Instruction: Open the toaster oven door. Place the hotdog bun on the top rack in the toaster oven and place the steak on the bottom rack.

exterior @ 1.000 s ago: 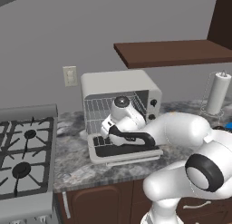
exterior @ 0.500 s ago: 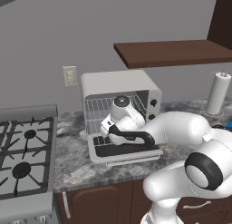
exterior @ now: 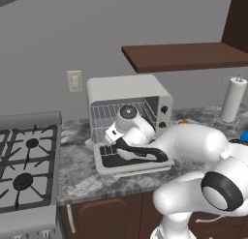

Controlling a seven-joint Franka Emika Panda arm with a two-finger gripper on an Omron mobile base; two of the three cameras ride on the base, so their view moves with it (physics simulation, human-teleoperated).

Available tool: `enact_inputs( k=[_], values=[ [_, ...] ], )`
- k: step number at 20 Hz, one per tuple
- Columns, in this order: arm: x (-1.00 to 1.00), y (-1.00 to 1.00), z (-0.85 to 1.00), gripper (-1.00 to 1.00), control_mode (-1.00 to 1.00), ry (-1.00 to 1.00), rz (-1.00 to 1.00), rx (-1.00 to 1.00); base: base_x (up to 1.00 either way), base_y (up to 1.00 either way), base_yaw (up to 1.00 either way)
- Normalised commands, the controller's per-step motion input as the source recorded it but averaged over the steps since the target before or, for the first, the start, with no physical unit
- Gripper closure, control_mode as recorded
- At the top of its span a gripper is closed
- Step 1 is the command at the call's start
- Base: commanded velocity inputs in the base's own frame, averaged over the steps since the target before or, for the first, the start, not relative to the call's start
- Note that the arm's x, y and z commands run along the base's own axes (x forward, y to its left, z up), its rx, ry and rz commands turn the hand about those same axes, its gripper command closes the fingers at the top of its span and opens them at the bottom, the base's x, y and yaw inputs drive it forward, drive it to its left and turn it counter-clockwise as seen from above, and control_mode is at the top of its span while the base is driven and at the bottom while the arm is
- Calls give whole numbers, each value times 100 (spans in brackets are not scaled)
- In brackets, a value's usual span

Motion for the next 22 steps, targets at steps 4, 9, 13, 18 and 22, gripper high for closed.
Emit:
enact_inputs(
  k=[4,9,13,18,22],
  values=[
    [-40,8,21,-100,-100,0,-4,7,0,0,0],
    [-36,3,25,-100,-100,6,-14,11,0,0,0],
    [-46,0,9,-100,-100,14,-28,3,0,0,0],
    [-40,0,1,-100,-100,24,-25,2,0,0,0],
    [-10,-10,-4,-100,-100,22,-9,8,0,0,0]
  ],
)
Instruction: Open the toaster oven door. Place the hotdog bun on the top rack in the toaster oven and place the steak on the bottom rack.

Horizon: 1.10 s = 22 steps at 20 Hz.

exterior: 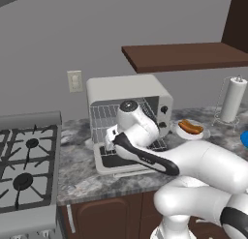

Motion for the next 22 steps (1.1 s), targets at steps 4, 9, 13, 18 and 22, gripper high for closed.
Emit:
enact_inputs(
  k=[4,9,13,18,22],
  values=[
    [-16,-5,-22,-100,-100,4,-4,10,0,0,0],
    [-16,-1,-35,-100,-100,0,-5,9,0,0,0],
    [2,-3,-36,-100,-100,0,-2,3,0,0,0],
    [10,-1,-27,-100,-100,-3,0,0,0,0,0],
    [22,0,-16,-100,-100,-7,0,0,0,0,0]
  ],
)
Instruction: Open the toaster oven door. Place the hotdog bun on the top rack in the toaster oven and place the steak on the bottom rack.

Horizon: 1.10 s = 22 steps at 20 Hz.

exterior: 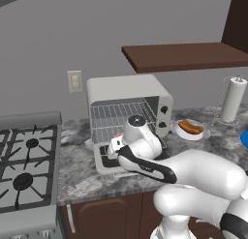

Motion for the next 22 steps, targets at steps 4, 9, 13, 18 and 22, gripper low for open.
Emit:
enact_inputs(
  k=[4,9,13,18,22],
  values=[
    [25,0,-15,-100,-100,-6,0,0,0,0,0],
    [26,0,-10,-100,-100,-3,0,0,0,0,0],
    [28,0,-3,-100,-100,0,0,0,0,0,0],
    [29,0,-4,-100,-100,-2,0,0,0,0,0],
    [39,0,0,-100,-100,-7,0,0,0,0,0]
  ],
)
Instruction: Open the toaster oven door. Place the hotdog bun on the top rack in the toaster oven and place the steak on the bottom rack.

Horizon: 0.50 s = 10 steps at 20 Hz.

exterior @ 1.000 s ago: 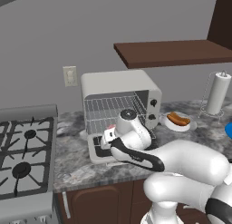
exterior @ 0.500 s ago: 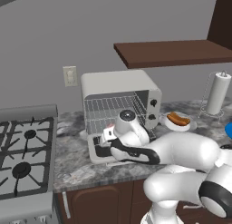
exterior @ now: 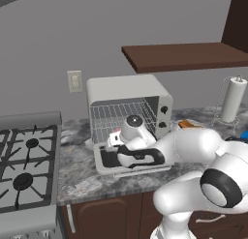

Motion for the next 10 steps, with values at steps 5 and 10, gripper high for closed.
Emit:
enact_inputs(
  k=[5,10],
  values=[
    [31,2,-1,-100,-100,-12,0,1,0,0,0],
    [29,3,0,-100,-100,-13,0,3,0,0,0]
  ],
)
